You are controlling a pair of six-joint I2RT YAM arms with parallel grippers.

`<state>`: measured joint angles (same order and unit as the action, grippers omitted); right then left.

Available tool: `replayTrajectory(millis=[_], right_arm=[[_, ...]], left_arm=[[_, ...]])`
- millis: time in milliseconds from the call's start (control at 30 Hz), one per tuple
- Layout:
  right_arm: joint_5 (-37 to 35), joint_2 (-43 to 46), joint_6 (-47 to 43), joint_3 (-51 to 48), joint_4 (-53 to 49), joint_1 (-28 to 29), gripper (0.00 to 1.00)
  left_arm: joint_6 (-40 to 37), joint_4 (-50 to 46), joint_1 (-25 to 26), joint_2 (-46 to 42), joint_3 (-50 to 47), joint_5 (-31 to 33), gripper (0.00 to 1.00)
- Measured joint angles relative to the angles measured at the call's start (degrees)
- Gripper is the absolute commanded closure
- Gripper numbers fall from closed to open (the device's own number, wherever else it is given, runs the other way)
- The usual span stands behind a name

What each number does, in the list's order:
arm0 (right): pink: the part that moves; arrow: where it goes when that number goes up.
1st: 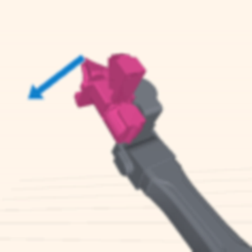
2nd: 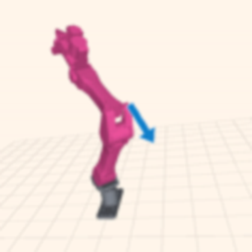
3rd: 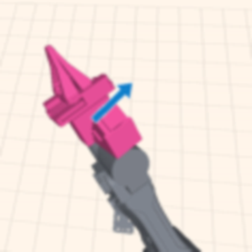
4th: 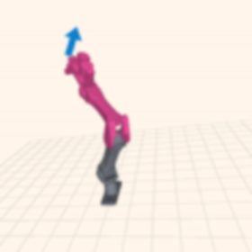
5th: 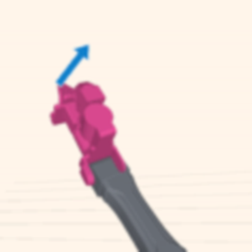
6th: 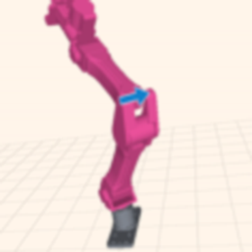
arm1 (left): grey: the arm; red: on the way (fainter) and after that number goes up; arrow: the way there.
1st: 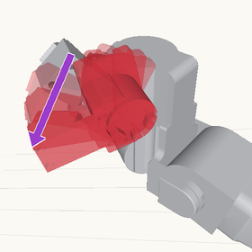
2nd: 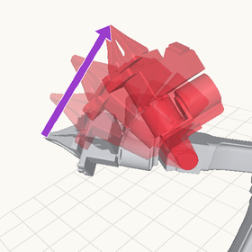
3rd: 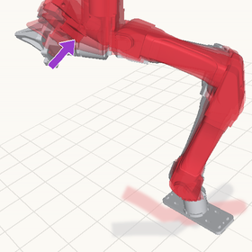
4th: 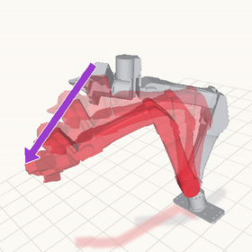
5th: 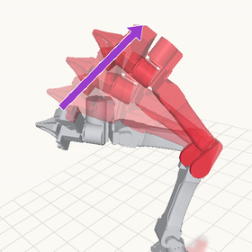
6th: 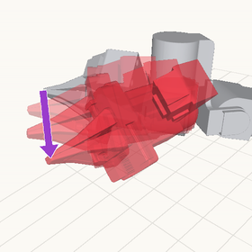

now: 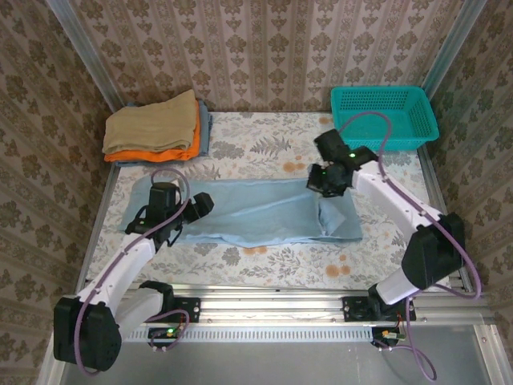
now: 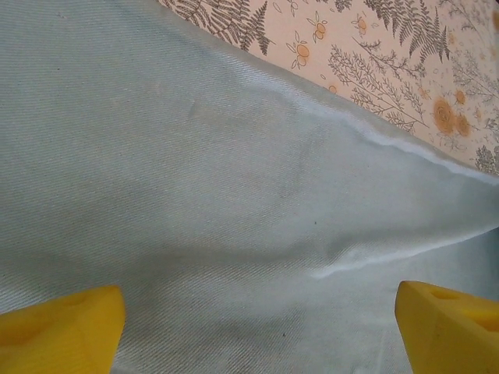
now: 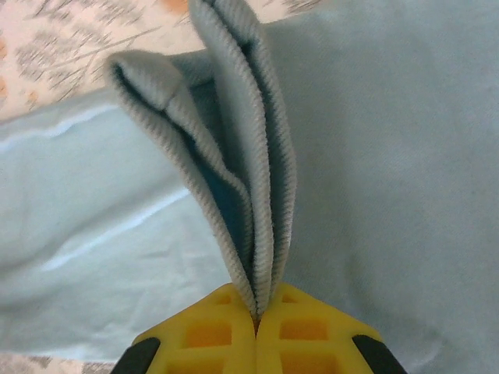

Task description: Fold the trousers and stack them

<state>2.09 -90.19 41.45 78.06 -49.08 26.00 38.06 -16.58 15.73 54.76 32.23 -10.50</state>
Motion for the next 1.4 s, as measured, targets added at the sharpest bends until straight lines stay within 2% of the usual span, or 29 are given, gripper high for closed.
replayTrajectory(millis=[133,300,1000,1200,1233,1300,1333,1400], right_arm=[[0.2,-4.9,2.4,4.1,1.2,5.4,1.00],[1.3,-9.6,5.6,7.3,2.9,9.1,1.00],[5.4,-15.7,21.9,10.4,14.4,17.1,1.00],[5.8,-21.7,24.2,15.4,16.4,17.5,1.00],[6.1,-23.1,24.8,16.0,16.8,17.4,0.93],[6.6,-25.7,26.1,17.0,17.9,17.5,0.62],[7.4,-27.1,26.6,17.5,18.6,17.5,0.55],[9.1,-29.4,27.5,17.9,20.7,17.7,0.46]], left_arm=[[0.0,-0.9,0.0,-1.4,-0.6,0.0,0.09],[0.0,-1.3,0.0,-1.5,-1.3,0.0,0.10],[0.7,-0.6,-0.1,-3.1,-3.3,-0.3,0.10],[0.7,-0.6,-0.1,-3.1,-3.3,-0.7,0.09],[0.7,-0.7,-0.1,-3.1,-3.3,-0.7,0.09],[0.7,-1.0,-0.1,-3.1,-3.3,-0.7,0.08],[0.7,-1.1,-0.1,-3.1,-3.3,-0.7,0.08],[0.7,-1.5,-0.1,-3.1,-3.3,-0.7,0.07]])
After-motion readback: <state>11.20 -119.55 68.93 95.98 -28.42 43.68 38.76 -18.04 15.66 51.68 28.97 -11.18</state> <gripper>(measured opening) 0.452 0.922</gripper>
